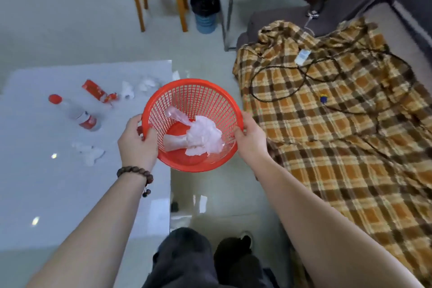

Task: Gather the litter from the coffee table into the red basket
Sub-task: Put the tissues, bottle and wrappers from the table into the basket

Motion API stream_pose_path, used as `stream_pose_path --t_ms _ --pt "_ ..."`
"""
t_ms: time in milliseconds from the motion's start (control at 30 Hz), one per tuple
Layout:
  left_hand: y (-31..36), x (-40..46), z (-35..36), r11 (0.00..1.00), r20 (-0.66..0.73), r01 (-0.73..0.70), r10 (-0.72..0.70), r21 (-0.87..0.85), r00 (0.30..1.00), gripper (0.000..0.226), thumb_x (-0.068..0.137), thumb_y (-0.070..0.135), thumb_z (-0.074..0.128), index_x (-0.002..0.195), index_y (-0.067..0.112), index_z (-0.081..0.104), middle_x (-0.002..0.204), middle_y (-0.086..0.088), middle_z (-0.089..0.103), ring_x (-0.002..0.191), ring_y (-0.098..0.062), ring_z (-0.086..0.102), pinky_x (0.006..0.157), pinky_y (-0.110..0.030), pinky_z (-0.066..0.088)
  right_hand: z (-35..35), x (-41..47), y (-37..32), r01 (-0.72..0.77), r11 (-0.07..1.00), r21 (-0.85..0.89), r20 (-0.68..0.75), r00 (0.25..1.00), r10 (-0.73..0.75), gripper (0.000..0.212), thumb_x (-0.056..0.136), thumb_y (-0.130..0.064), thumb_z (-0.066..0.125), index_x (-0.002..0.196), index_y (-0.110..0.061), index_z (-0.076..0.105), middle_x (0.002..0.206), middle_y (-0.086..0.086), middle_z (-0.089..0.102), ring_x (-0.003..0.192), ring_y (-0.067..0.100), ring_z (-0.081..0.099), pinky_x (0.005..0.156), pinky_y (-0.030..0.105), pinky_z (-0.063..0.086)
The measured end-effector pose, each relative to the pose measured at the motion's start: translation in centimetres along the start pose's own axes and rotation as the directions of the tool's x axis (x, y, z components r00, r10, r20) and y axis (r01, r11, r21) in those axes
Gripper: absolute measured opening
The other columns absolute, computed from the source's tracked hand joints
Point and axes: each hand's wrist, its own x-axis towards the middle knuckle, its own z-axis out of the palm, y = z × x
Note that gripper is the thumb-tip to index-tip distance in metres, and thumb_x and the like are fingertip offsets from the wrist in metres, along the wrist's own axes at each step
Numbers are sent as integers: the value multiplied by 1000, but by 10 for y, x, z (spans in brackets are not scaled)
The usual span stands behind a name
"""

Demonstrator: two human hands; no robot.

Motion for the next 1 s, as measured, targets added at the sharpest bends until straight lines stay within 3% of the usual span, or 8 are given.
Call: stream_pose_path --t_ms 100,233,500,633,700,767,867,1000 --pt "-1 -7 -16 997 -143 72 -67 30 987 28 84 13 55 111 18 61 93 8 62 81 -6 57 61 1 36 18 22 -10 71 997 -5 125 990 -69 44 89 -10 50 128 -29 53 87 -19 61 70 -5 56 62 -5 35" --pt "-17 -16 -41 976 -301 217 -201 18 932 30 84 16 53 114 18 60 98 -1 66 86 -15 62 69 -24 50 61 43 -21 170 985 -4 320 934 -160 44 89 -7 52 131 -20 53 104 -1 67 87 9 59 72 7 38" --pt "-58 -6 -72 909 -544 410 -380 -71 748 32 83 14 53 114 18 59 97 -5 66 81 -19 62 72 -31 51 151 74 -58 303 952 35 635 729 -256 41 89 -3 46 124 -23 53 102 -10 64 92 6 61 74 4 42" --pt "-74 17 -78 871 -624 472 -447 -138 641 30 83 19 53 112 24 59 94 0 65 76 -14 60 63 -24 44 196 101 -88 404 915 0 718 637 -281 35 92 -11 47 122 -27 53 93 -20 59 78 -17 56 63 -4 38" --pt "-79 26 -82 845 -656 510 -476 -158 585 30 83 19 54 113 23 58 94 0 64 78 -17 60 62 -24 42 219 111 -103 426 905 24 760 580 -293 36 91 -10 46 121 -28 54 93 -21 60 80 -19 55 65 -3 39" --pt "-84 32 -88 823 -690 540 -495 -176 528 30 83 17 54 113 21 58 95 -1 64 77 -18 59 63 -23 40 240 116 -116 428 902 50 800 524 -292 37 91 -10 45 122 -29 54 98 -18 62 87 -10 59 74 2 44" --pt "-86 35 -101 783 -720 574 -541 -241 435 29 84 17 53 111 24 57 93 1 64 74 -17 60 64 -26 43 271 113 -132 426 902 70 862 430 -270 37 93 -13 44 126 -29 52 107 -13 62 99 6 61 86 23 52" --pt "-88 21 -116 726 -779 617 -561 -302 279 28 84 16 53 110 24 57 89 2 64 70 -15 59 60 -23 41 308 97 -142 454 888 80 927 293 -234 38 94 -15 45 129 -30 50 109 -16 60 101 7 61 92 31 53"
